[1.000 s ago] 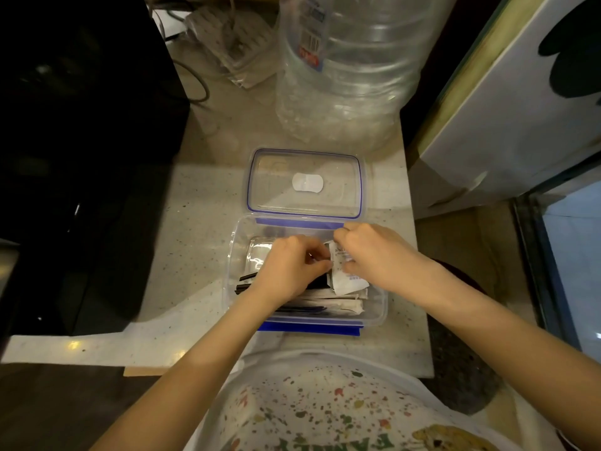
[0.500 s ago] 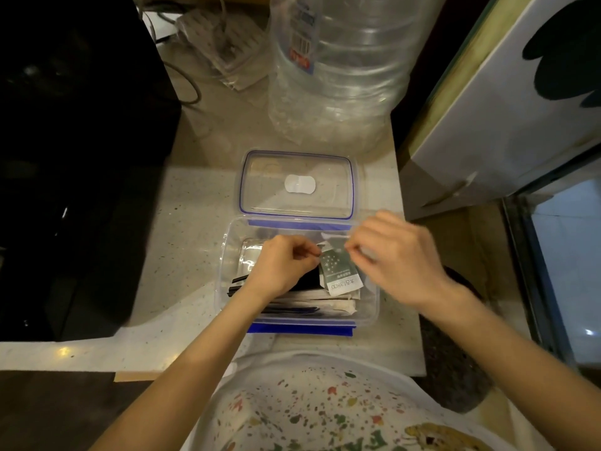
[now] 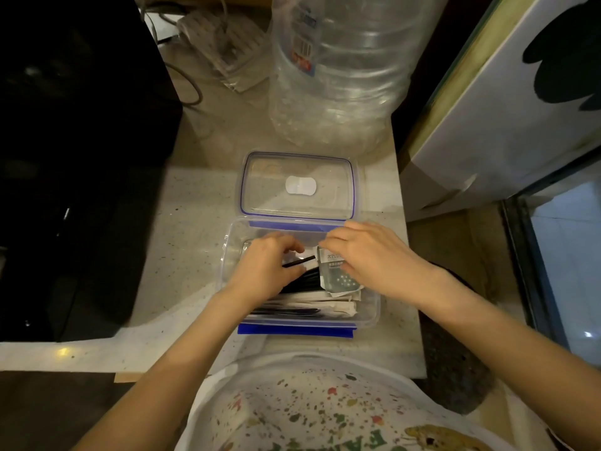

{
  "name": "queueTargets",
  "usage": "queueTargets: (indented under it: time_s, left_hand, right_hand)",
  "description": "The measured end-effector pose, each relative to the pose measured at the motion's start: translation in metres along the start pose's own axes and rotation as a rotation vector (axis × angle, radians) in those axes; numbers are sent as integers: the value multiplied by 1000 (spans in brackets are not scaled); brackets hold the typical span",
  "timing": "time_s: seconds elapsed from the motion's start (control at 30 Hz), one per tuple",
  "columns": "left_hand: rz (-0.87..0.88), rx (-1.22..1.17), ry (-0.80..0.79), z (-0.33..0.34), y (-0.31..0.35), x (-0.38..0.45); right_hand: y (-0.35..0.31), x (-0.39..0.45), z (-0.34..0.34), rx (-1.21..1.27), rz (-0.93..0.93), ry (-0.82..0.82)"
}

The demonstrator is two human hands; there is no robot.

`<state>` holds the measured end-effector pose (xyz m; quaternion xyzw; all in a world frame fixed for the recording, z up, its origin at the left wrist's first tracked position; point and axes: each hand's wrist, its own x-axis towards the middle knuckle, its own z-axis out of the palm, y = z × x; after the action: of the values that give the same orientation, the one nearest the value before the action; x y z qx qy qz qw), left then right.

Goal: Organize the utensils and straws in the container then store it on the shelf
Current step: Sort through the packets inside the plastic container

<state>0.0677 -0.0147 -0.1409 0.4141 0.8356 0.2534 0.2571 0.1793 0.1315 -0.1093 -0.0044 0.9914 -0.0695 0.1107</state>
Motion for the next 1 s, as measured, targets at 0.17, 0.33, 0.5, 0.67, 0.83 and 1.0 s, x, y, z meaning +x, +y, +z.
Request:
queueTargets:
  time_s: [0.17, 0.33, 0.5, 0.67, 0.83, 1.0]
  left_hand:
    - [34, 130, -126, -4, -6, -3]
    - [58, 140, -162, -1, -8, -5]
    - [71, 125, -185, 0, -7, -8]
    - [82, 128, -179, 0, -9, -9]
    - [87, 156, -178, 0, -9, -12]
    - [109, 195, -220, -3, -10, -11]
  right_hand:
    - [0, 23, 2, 15, -6, -296]
    - [2, 31, 1, 36, 19, -388]
    - [0, 27, 0, 5, 23, -379]
    - [1, 18, -7, 33, 11, -358]
    - [3, 13, -10, -36, -43, -304]
    - [5, 8, -6, 11, -67, -322]
